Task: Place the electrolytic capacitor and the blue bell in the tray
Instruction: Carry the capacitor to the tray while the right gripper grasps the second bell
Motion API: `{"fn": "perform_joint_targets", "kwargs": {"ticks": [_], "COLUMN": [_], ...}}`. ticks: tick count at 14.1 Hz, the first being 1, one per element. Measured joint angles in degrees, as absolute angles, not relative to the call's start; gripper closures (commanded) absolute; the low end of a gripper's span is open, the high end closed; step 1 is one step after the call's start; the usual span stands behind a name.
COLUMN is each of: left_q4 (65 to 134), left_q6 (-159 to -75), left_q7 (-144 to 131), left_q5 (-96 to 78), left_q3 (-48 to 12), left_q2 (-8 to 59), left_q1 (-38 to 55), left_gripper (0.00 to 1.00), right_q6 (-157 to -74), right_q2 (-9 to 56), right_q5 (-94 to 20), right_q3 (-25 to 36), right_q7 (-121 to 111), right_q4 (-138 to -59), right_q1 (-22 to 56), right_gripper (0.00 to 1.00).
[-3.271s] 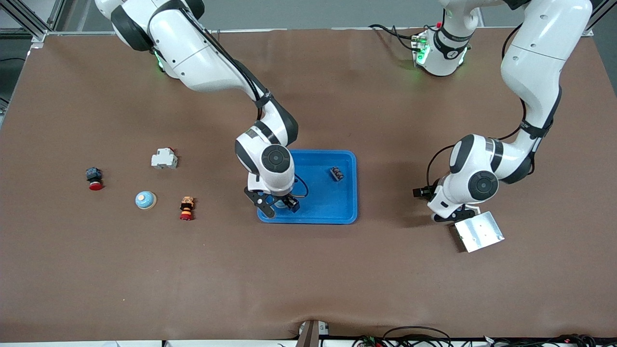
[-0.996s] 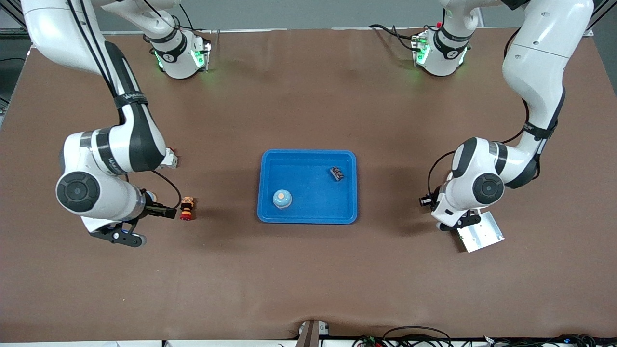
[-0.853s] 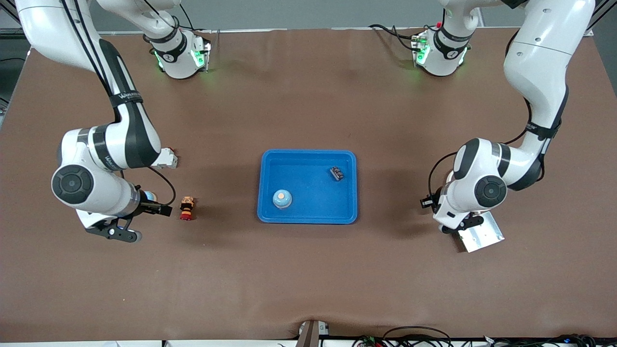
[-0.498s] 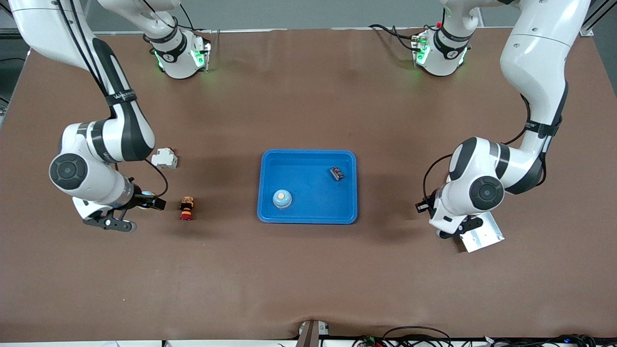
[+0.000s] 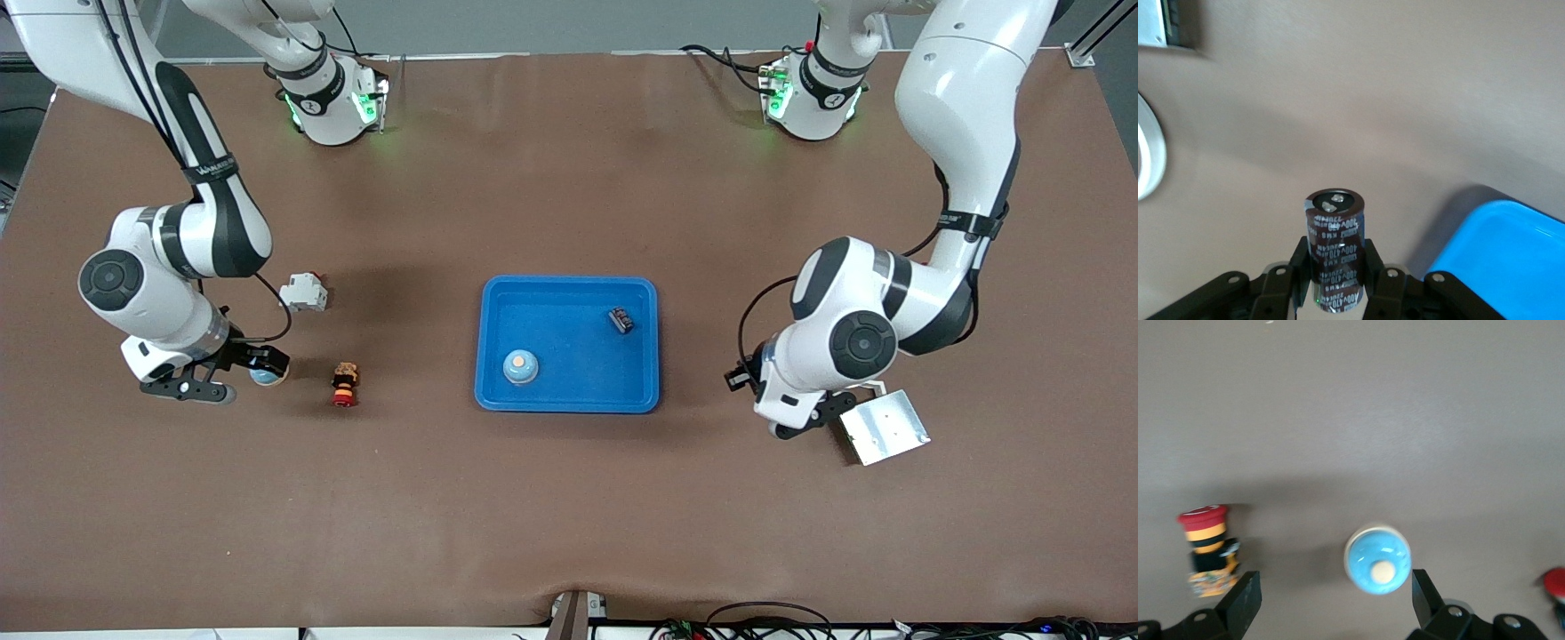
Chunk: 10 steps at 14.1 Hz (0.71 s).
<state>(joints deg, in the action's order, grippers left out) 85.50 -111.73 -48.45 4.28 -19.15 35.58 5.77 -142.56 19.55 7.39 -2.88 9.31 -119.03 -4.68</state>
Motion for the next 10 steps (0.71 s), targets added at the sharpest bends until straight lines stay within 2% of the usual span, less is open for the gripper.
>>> {"fn": "perform_joint_targets", "kwargs": {"ticks": [6, 10], "left_q4": [82.8, 81.0], "left_q6": [-111.8, -116.5], "left_q7": [-57.6, -60.0], "left_q5": [3.3, 3.3], "left_q3": [-19.2, -19.2], "left_q2": [37.3, 40.0], "left_q1": [11.3, 13.4], "left_gripper": [1.0, 1.0], "right_q6": [-151.1, -156.2], "right_q2": [20.2, 22.6], "right_q5": [7.4, 7.4], "right_q3": [-2.9, -2.9], "right_q7": [7.5, 7.5], "right_q4": [-123.2, -124.4], "right_q1": [-6.8, -7.7], "right_gripper": [0.0, 0.0]}}
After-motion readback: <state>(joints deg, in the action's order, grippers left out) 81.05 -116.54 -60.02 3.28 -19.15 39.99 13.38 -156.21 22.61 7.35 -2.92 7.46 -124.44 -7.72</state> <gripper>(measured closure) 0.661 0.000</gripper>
